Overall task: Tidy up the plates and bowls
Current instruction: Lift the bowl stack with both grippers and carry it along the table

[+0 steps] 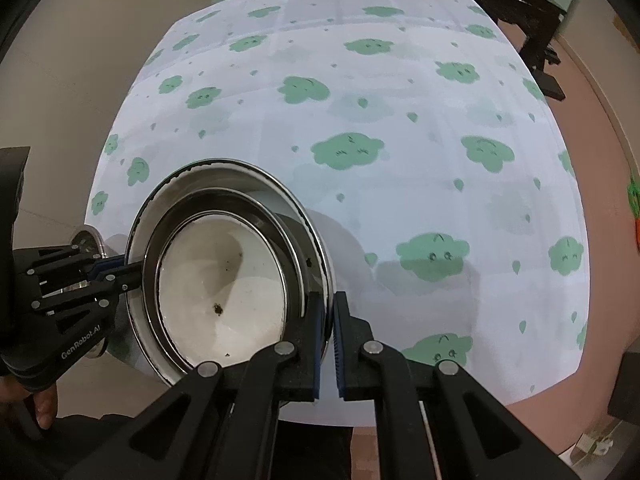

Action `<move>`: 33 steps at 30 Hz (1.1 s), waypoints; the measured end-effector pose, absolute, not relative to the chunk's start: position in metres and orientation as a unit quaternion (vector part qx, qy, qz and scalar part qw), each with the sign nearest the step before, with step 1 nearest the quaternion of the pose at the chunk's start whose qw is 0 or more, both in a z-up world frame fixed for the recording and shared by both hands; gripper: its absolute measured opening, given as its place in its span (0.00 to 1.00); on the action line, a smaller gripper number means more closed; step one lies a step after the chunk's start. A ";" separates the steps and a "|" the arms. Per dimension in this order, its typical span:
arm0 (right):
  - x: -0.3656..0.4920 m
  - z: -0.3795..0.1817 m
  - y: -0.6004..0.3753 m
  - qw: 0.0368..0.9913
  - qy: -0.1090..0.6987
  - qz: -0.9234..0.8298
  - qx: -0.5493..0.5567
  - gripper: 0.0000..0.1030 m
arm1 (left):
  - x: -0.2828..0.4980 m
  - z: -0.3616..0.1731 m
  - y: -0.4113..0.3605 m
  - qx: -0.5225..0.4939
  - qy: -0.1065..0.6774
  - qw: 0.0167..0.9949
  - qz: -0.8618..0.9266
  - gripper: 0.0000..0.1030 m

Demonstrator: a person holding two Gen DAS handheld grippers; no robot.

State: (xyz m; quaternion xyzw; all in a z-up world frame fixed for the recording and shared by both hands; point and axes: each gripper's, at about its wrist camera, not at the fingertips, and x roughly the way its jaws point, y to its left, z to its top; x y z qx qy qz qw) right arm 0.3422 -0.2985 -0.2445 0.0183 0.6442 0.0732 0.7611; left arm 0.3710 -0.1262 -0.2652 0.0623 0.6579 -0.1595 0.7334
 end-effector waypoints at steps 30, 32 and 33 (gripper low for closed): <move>0.356 -0.201 -0.210 0.773 0.615 0.151 -0.040 0.07 | 0.356 -0.216 -0.035 0.022 0.624 0.777 -0.085 0.03; 0.357 -0.198 -0.202 0.774 0.612 0.157 -0.045 0.07 | 0.354 -0.212 -0.028 0.017 0.621 0.780 -0.080 0.03; 0.357 -0.196 -0.200 0.774 0.611 0.158 -0.047 0.07 | 0.353 -0.210 -0.024 0.015 0.619 0.781 -0.077 0.03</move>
